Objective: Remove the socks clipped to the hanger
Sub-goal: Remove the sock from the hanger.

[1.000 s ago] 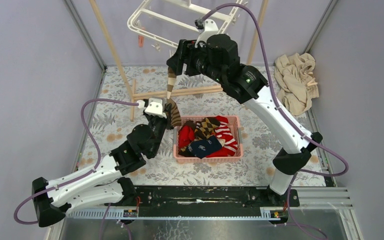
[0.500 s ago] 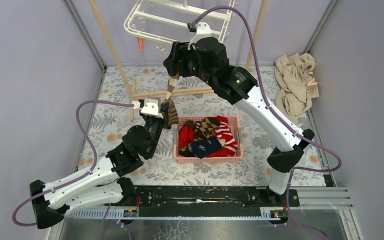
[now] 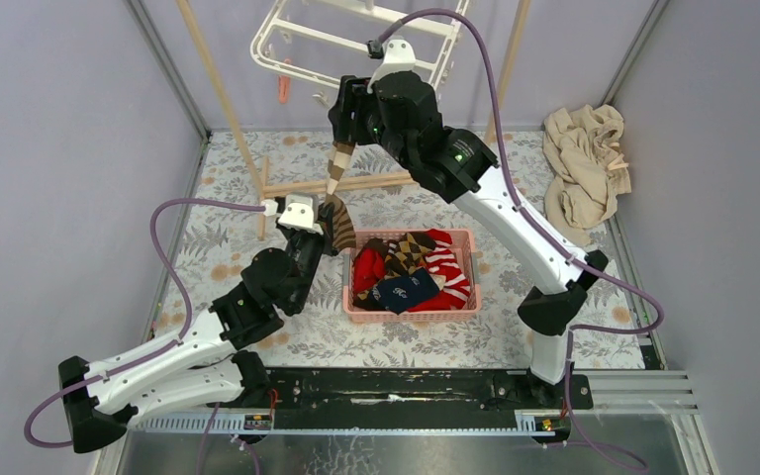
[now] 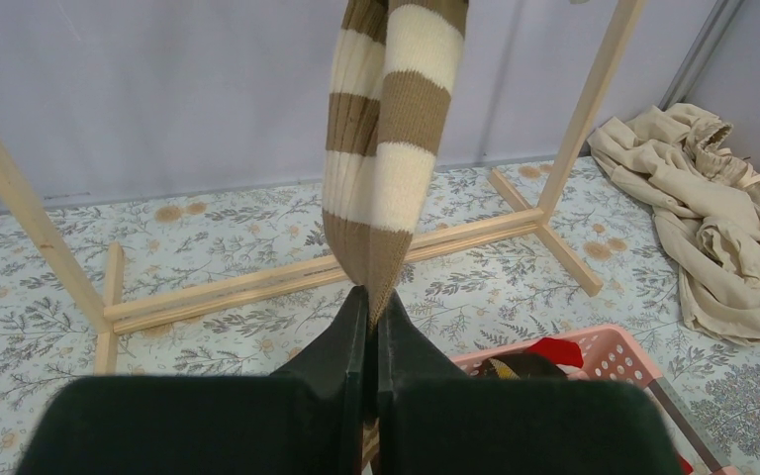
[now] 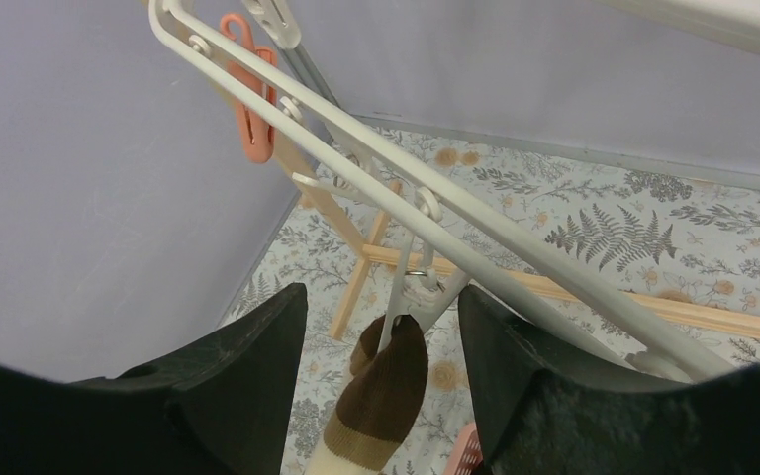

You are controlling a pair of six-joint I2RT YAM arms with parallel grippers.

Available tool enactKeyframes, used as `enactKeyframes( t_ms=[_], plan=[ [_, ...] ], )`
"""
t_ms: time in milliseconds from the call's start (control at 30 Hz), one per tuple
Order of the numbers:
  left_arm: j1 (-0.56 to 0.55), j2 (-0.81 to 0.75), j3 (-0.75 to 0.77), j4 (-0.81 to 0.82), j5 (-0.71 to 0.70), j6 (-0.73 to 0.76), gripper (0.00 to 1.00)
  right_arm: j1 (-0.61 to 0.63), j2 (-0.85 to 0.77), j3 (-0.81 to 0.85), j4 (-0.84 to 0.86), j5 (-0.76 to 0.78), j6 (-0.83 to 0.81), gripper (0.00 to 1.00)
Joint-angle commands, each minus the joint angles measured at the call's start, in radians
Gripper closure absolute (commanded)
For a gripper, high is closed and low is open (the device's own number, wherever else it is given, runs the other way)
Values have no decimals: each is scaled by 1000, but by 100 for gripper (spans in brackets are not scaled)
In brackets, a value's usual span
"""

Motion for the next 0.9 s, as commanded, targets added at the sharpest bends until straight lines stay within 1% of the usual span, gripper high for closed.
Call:
enactKeyframes(
  t_ms=[0, 367, 500, 567, 733, 767, 800, 867],
  plan=[
    [-8, -14, 0, 2, -9, 14, 100, 6, 18, 64, 49, 60, -26, 36],
    [-7, -30, -2, -11, -2, 11, 100, 3, 41, 79, 70, 107, -34, 42],
    [-8, -28, -4, -11, 3, 8, 100, -1, 48, 82, 71, 104, -27, 49],
    [-8, -23, 0, -17, 2, 12, 100, -7, 47, 70, 78, 99, -20, 57],
    [-8, -31, -5, -22, -4, 9, 100, -16, 39, 45, 95, 68, -3, 88],
    [-7, -33, -5, -22, -6, 11, 100, -16, 39, 44, 93, 67, -1, 94],
    [-8, -37, -5, -23, -10, 14, 100, -17, 38, 42, 93, 66, -1, 96],
    [-7, -43, -6, -32, -21, 18, 100, -17, 29, 28, 101, 62, 0, 98]
  ],
)
